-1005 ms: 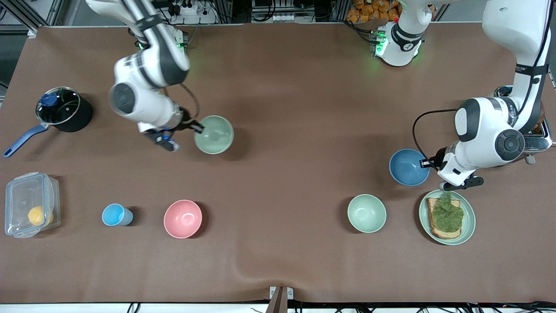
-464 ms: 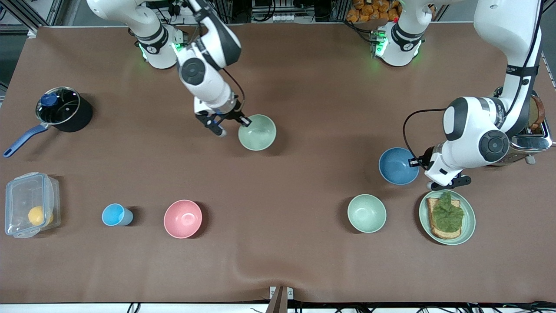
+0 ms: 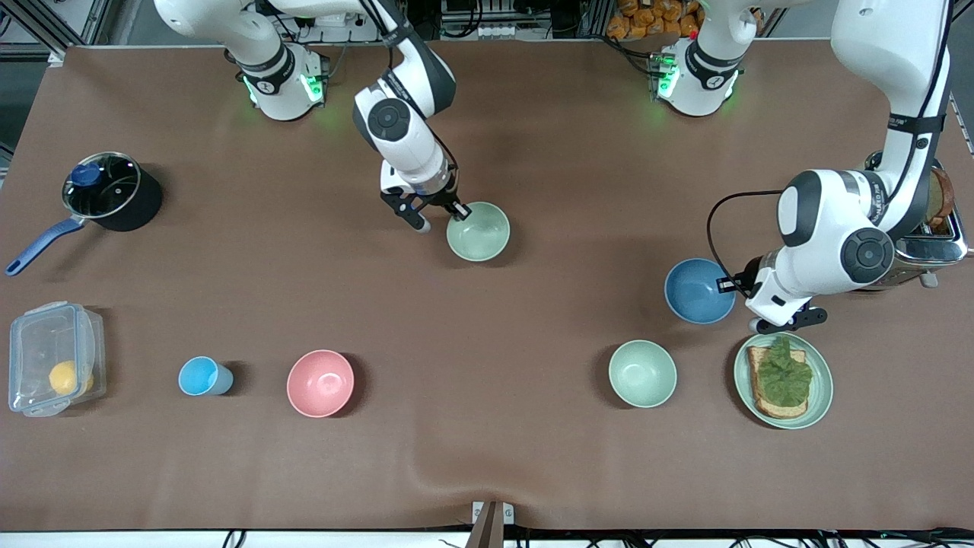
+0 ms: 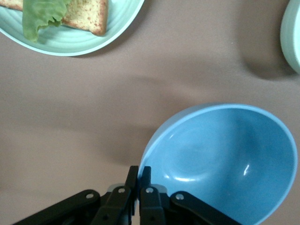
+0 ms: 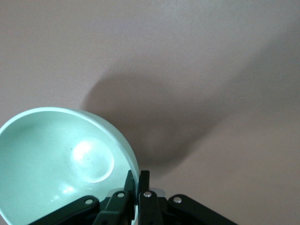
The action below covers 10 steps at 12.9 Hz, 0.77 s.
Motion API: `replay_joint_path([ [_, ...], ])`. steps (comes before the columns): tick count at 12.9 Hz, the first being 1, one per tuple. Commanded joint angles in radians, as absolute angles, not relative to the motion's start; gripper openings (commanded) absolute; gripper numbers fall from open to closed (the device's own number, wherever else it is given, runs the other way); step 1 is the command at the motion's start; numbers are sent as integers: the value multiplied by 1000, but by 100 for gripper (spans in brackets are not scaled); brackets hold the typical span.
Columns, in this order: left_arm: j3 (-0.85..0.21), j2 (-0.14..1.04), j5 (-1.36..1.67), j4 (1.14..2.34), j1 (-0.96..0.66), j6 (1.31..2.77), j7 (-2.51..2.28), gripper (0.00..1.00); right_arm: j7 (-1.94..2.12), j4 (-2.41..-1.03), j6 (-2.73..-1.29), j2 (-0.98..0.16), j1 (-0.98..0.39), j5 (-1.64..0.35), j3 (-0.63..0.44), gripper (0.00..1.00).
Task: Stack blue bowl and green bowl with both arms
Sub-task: 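Carry the green bowl with the right gripper toward the table middle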
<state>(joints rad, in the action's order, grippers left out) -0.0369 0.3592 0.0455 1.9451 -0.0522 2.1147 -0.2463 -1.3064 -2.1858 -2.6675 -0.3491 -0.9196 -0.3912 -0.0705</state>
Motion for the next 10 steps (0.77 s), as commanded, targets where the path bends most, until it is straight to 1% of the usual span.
replay_joint_path([
  [1, -48, 344, 55, 1898, -69, 2038, -305, 0, -1350, -2164, -2712, -390, -954, -411, -83, 0],
  [4, -52, 345, 55, 1835, -104, 1977, -362, 0, -1353, -2163, -2715, -397, -956, -411, -84, 0],
  [10, -109, 314, 58, 1807, -129, 1951, -423, 0, -1384, -2154, -2743, -425, -977, -410, -84, 0],
])
